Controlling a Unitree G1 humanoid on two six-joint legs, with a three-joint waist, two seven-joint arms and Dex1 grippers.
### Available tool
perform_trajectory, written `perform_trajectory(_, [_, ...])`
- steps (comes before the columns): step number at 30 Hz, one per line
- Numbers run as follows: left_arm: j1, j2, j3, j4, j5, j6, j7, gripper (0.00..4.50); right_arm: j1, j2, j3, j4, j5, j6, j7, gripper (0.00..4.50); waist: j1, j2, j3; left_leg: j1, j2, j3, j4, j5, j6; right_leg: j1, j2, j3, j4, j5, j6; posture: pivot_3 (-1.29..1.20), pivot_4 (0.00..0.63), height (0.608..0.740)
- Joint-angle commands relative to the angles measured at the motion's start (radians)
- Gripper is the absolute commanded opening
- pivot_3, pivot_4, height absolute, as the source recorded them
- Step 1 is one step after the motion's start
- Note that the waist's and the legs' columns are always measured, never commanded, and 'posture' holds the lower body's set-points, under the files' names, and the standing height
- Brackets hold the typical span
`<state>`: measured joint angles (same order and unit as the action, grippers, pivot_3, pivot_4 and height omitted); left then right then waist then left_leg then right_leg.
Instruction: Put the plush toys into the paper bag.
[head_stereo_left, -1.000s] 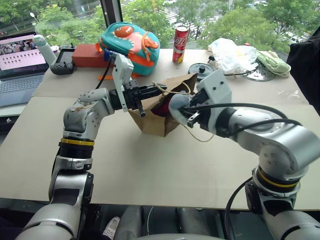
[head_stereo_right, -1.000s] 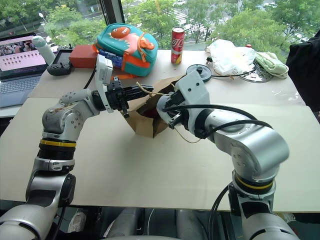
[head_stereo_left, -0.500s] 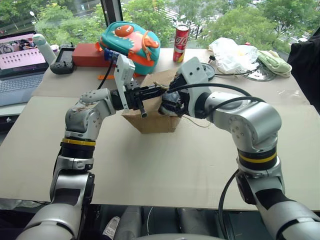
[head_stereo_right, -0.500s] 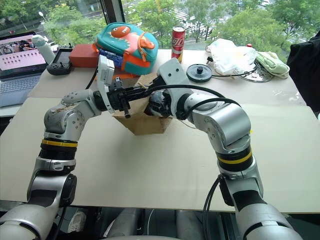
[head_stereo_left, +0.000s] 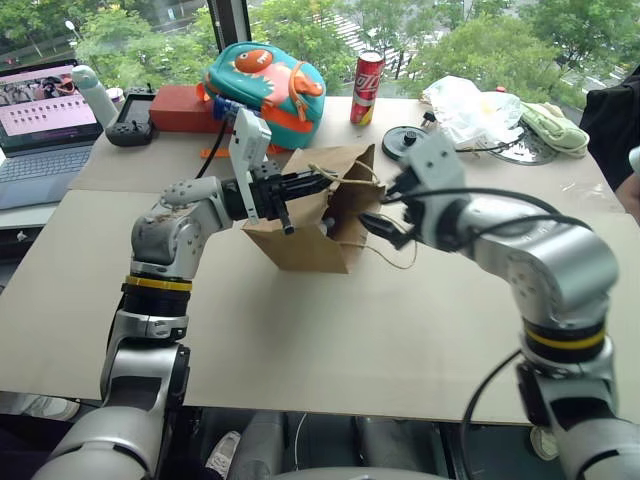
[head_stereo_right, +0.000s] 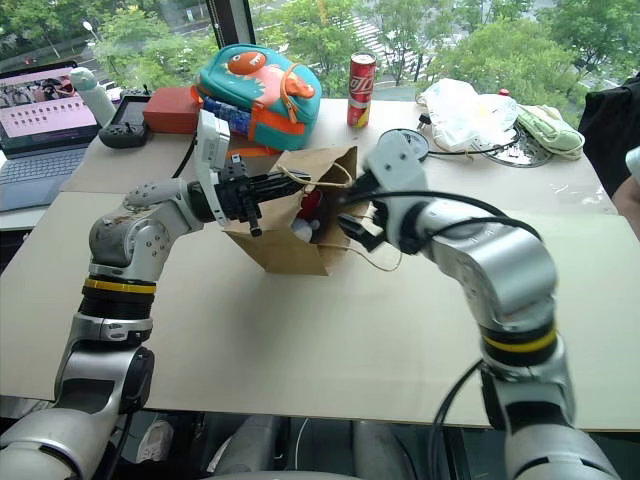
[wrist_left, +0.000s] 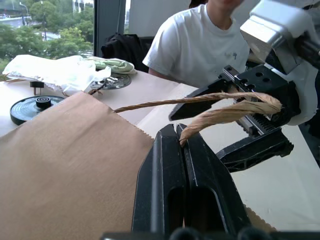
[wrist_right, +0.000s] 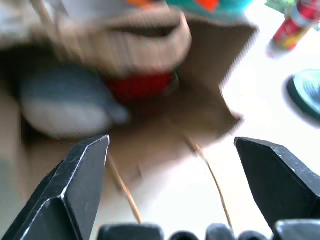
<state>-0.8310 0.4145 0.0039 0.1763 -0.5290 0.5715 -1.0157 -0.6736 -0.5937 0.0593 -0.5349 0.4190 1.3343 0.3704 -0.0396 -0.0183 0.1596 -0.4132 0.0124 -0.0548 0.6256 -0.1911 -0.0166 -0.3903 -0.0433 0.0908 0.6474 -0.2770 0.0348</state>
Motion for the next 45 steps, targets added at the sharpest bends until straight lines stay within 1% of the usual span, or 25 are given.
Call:
perform_trajectory(1, [-0.027, 0.001, 0.008, -0.017, -0.001, -0.019, -0.007, 0.00, 0.067, -0.015, -0.003, -0.063, 0.022, -0.031, 0.030, 4.47, -0.007, 0.000, 0.000, 0.000, 0.000, 0.000, 0.000, 0.000, 0.000, 0.000, 0.000, 0.000, 0.000, 0.000, 0.000, 0.00, 0.150, 0.739])
perform_trajectory(5, [-0.027, 0.002, 0.009, -0.017, -0.002, -0.017, -0.009, 0.00, 0.116, 0.008, 0.055, -0.002, -0.022, -0.116, 0.018, 4.47, -0.010, 0.000, 0.000, 0.004, 0.001, 0.001, 0.000, 0.000, 0.000, 0.000, 0.002, 0.001, 0.000, 0.000, 0.000, 0.00, 0.150, 0.739])
perform_trajectory(8, [-0.028, 0.002, 0.008, -0.019, -0.002, -0.014, -0.009, 0.00, 0.111, 0.013, 0.098, 0.038, -0.052, -0.165, 0.023, 4.47, -0.009, 0.000, 0.000, 0.005, 0.001, 0.002, 0.000, 0.000, -0.001, 0.001, 0.001, 0.002, 0.001, 0.000, 0.000, 0.00, 0.150, 0.739])
perform_trajectory(10, [-0.028, 0.002, 0.007, -0.021, -0.001, -0.014, -0.008, 0.00, 0.106, -0.005, 0.149, 0.063, -0.083, -0.198, 0.031, 4.47, -0.006, 0.000, 0.000, 0.005, 0.001, 0.002, 0.001, 0.000, -0.001, 0.001, 0.001, 0.002, 0.000, 0.000, 0.000, 0.00, 0.150, 0.739])
perform_trajectory(14, [-0.026, 0.005, 0.008, -0.027, -0.004, -0.011, -0.009, 0.00, 0.104, 0.023, 0.179, 0.122, -0.114, -0.250, 0.028, 4.47, -0.004, 0.000, 0.000, 0.004, 0.001, 0.002, 0.000, 0.000, 0.000, 0.001, 0.001, 0.002, 0.000, 0.000, 0.000, 0.00, 0.150, 0.739])
perform_trajectory(17, [-0.025, 0.006, 0.007, -0.030, -0.004, -0.010, -0.009, 0.00, 0.115, 0.047, 0.183, 0.168, -0.127, -0.278, 0.029, 3.82, -0.004, 0.000, 0.000, 0.003, 0.000, 0.002, 0.000, 0.000, 0.000, 0.000, 0.001, 0.002, 0.000, 0.000, 0.000, 0.00, 0.150, 0.739])
perform_trajectory(21, [-0.027, 0.006, 0.006, -0.031, -0.003, -0.010, -0.009, 0.00, 0.126, 0.061, 0.171, 0.182, -0.136, -0.288, 0.034, 2.47, -0.004, 0.000, 0.000, 0.003, 0.001, 0.001, 0.000, 0.000, 0.000, 0.000, 0.001, 0.002, 0.000, 0.000, 0.000, 0.00, 0.150, 0.739])
perform_trajectory(23, [-0.025, 0.007, 0.006, -0.032, -0.003, -0.011, -0.011, 0.00, 0.132, 0.063, 0.166, 0.172, -0.136, -0.284, 0.036, 1.87, -0.004, 0.000, 0.000, 0.003, 0.001, 0.001, 0.000, 0.000, 0.000, 0.000, 0.001, 0.002, 0.000, 0.000, 0.000, 0.00, 0.150, 0.739])
perform_trajectory(24, [-0.025, 0.007, 0.006, -0.032, -0.004, -0.011, -0.011, 0.00, 0.134, 0.063, 0.164, 0.168, -0.137, -0.282, 0.037, 1.38, -0.004, 0.000, 0.000, 0.003, 0.001, 0.001, 0.000, 0.000, 0.000, 0.001, 0.001, 0.002, 0.000, 0.000, 0.000, 0.00, 0.150, 0.739])
perform_trajectory(26, [-0.024, 0.008, 0.005, -0.032, -0.003, -0.012, -0.013, 0.00, 0.137, 0.063, 0.159, 0.157, -0.136, -0.275, 0.039, 0.82, -0.004, 0.000, 0.000, 0.003, 0.001, 0.001, 0.000, 0.000, 0.000, 0.001, 0.001, 0.002, 0.000, 0.000, 0.000, 0.00, 0.150, 0.739])
perform_trajectory(28, [-0.025, 0.007, 0.004, -0.032, -0.003, -0.011, -0.016, 0.00, 0.140, 0.064, 0.151, 0.144, -0.133, -0.267, 0.037, 0.10, -0.004, 0.000, 0.000, 0.003, 0.001, 0.001, 0.000, 0.000, 0.000, 0.001, 0.001, 0.002, 0.000, 0.000, 0.000, 0.00, 0.150, 0.739])
perform_trajectory(29, [-0.026, 0.006, 0.002, -0.030, -0.003, -0.012, -0.018, 0.00, 0.142, 0.066, 0.142, 0.132, -0.129, -0.259, 0.035, 0.03, -0.004, 0.000, 0.000, 0.003, 0.001, 0.001, 0.000, 0.000, 0.000, 0.001, 0.001, 0.002, 0.000, 0.000, 0.000, 0.00, 0.150, 0.739])
perform_trajectory(37, [-0.034, 0.001, -0.011, -0.014, 0.004, -0.027, -0.048, 0.00, 0.150, 0.100, 0.047, 0.009, -0.075, -0.179, 0.033, 0.03, -0.004, 0.000, 0.000, 0.003, 0.001, 0.001, 0.000, 0.000, 0.000, 0.001, 0.001, 0.001, 0.000, 0.000, 0.000, 0.00, 0.150, 0.739])
perform_trajectory(41, [-0.054, -0.014, -0.002, 0.003, -0.012, -0.030, -0.065, 0.00, 0.130, 0.102, -0.047, -0.136, 0.025, -0.091, 0.068, 0.03, -0.003, 0.000, 0.000, 0.003, 0.000, 0.001, 0.000, 0.000, 0.000, 0.000, 0.001, 0.001, 0.000, 0.000, 0.000, 0.00, 0.150, 0.739])
perform_trajectory(43, [-0.075, -0.028, 0.015, 0.028, -0.031, -0.034, -0.078, 0.00, 0.096, 0.102, -0.101, -0.208, 0.088, -0.048, 0.087, 0.03, -0.003, 0.000, 0.000, 0.003, 0.000, 0.001, 0.000, 0.000, 0.000, 0.001, 0.001, 0.001, 0.000, 0.000, 0.000, 0.00, 0.150, 0.739])
perform_trajectory(45, [-0.099, -0.042, 0.037, 0.063, -0.050, -0.029, -0.083, 0.00, 0.048, 0.126, -0.146, -0.248, 0.136, -0.007, 0.083, 0.03, -0.003, 0.000, 0.000, 0.003, 0.000, 0.001, 0.000, 0.000, 0.000, 0.001, 0.001, 0.001, 0.000, 0.000, 0.000, 0.00, 0.150, 0.739])
